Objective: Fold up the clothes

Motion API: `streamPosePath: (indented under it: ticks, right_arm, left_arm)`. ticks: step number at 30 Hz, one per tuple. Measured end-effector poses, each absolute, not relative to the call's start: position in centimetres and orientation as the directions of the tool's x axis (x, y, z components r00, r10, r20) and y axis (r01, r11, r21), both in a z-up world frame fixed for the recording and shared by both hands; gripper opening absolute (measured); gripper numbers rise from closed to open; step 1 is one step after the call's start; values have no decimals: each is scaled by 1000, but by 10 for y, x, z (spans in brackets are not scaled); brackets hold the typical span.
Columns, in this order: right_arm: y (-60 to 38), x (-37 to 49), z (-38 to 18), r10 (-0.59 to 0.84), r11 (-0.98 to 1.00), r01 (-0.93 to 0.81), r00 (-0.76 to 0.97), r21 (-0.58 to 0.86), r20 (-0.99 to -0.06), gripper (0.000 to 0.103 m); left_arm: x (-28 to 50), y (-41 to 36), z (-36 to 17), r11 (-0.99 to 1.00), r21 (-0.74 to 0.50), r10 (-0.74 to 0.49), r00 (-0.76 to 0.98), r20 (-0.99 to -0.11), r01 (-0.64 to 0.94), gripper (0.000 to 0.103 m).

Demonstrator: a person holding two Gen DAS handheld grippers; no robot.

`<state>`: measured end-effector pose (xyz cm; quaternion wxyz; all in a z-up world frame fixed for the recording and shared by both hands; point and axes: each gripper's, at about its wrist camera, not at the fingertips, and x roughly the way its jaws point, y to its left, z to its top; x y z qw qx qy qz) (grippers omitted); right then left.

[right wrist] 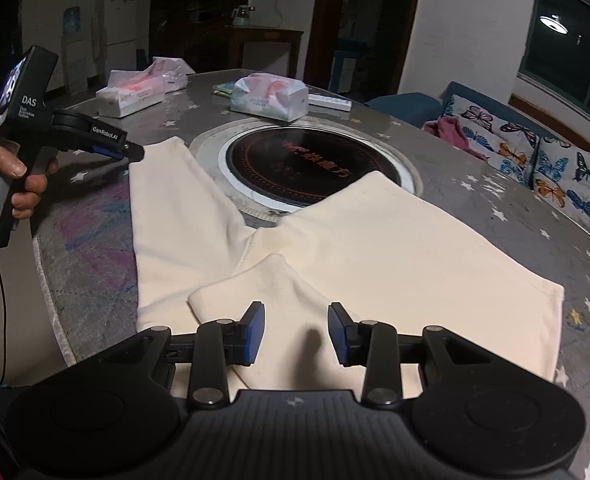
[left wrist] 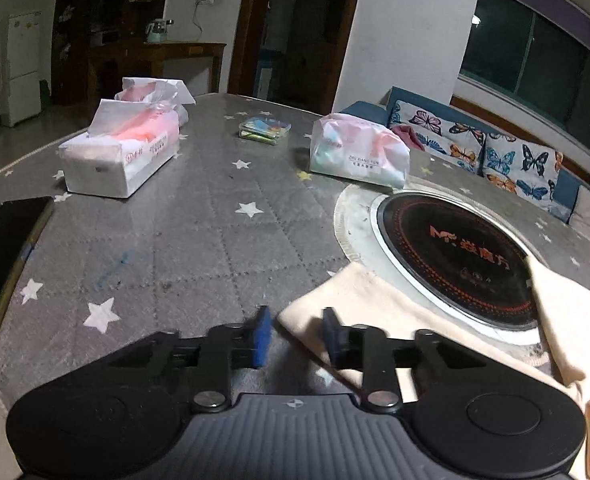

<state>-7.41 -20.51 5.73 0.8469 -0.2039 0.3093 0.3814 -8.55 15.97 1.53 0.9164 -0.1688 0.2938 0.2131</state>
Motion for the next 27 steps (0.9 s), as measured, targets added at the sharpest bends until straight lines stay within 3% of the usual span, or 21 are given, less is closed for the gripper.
streamPosePath:
  ticks: [3, 8, 17, 27]
  right_arm:
    - [-217, -74, 59, 512, 655, -749, 536, -98, -671, 35]
    - [-237, -74, 62, 498, 701, -709, 565, -78, -658, 35]
    - [-273, -75, 66, 469, 775, -631, 614, -37, -635, 35]
    - [-323, -74, 68, 430, 853, -521, 655, 40, -622, 35]
  left_arm:
    - [-85, 164, 17, 845, -226, 272, 752, -600, -485, 6]
    - [-87, 139, 44, 885, -271, 186, 822, -539, -378, 5]
    - [-95, 33, 92, 941, -333, -195, 892, -408, 53, 5]
    - [-88, -52, 63, 900, -309, -428, 764, -483, 308, 5]
